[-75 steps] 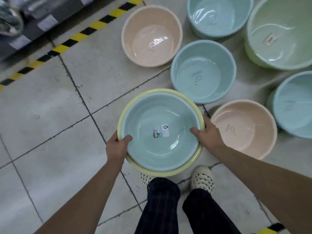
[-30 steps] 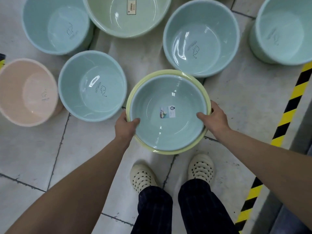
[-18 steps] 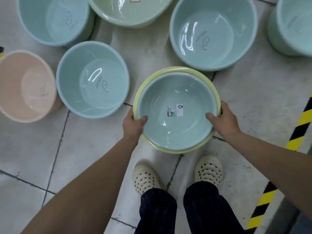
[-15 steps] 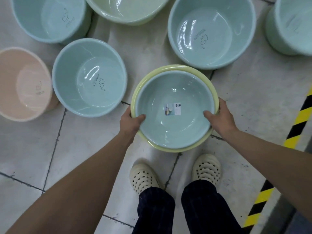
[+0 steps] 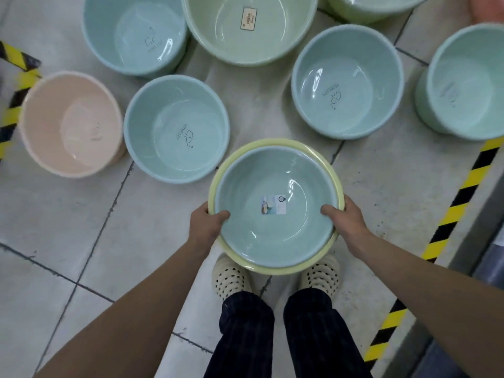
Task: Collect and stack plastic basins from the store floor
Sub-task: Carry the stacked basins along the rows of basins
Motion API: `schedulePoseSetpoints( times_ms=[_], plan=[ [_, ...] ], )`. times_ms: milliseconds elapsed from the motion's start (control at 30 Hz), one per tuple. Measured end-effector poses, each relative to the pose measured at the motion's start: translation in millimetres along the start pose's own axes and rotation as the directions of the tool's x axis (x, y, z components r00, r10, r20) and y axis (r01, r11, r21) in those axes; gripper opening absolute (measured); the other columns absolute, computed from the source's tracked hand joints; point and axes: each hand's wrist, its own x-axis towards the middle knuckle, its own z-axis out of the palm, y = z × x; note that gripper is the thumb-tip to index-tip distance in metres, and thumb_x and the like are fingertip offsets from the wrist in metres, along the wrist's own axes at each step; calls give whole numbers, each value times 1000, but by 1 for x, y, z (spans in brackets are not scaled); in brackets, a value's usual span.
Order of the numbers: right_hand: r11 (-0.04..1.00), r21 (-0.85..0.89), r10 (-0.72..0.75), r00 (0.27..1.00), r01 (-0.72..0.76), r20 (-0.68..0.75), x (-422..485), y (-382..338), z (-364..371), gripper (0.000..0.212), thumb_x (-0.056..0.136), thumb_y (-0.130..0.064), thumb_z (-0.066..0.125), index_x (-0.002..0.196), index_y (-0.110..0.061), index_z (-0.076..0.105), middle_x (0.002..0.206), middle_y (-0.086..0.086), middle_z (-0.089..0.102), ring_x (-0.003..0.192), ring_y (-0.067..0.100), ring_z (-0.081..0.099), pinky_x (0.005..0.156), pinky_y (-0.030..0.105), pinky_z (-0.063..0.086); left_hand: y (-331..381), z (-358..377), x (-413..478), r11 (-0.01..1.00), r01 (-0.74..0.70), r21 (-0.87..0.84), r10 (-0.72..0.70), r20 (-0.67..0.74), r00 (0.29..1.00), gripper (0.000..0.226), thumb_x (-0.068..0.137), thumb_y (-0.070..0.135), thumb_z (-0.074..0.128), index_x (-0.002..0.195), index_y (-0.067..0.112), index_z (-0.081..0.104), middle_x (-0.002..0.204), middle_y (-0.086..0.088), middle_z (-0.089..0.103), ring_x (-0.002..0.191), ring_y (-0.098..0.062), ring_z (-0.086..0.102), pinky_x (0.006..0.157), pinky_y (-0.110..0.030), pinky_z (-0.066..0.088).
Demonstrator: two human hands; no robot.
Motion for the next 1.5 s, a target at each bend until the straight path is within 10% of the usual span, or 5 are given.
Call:
schedulePoseSetpoints(
  times_ms=[567,1133,1500],
  plan=[
    [985,-123,-117,991,123,60,-184,-194,82,37,83,-13,69,117,-27,66,101,-3,72,98,24,69,94,47,57,107,-198,-134,961,62,-268,-92,-99,991,39,61,24,69,99,16,68,96,-8,73,95,-35,71,85,-47,60],
    [923,-323,-138,963,210,231,-129,-325,155,35,92,-6,62,121,-26,56,88,-8,62,76,8,60,56,23,45,153,-224,-55,912,123,-392,-214,-199,956,20,84,7,73,101,16,67,98,-9,71,99,-37,69,90,-50,58],
    [928,-339,-90,975,156,203,-19,-295,214,51,81,-11,69,126,-34,63,107,-4,72,100,22,68,89,43,58,136,-210,66,911,152,-384,-242,-200,949,30,83,7,70,112,15,68,103,-8,71,95,-31,68,87,-43,59]
  ],
)
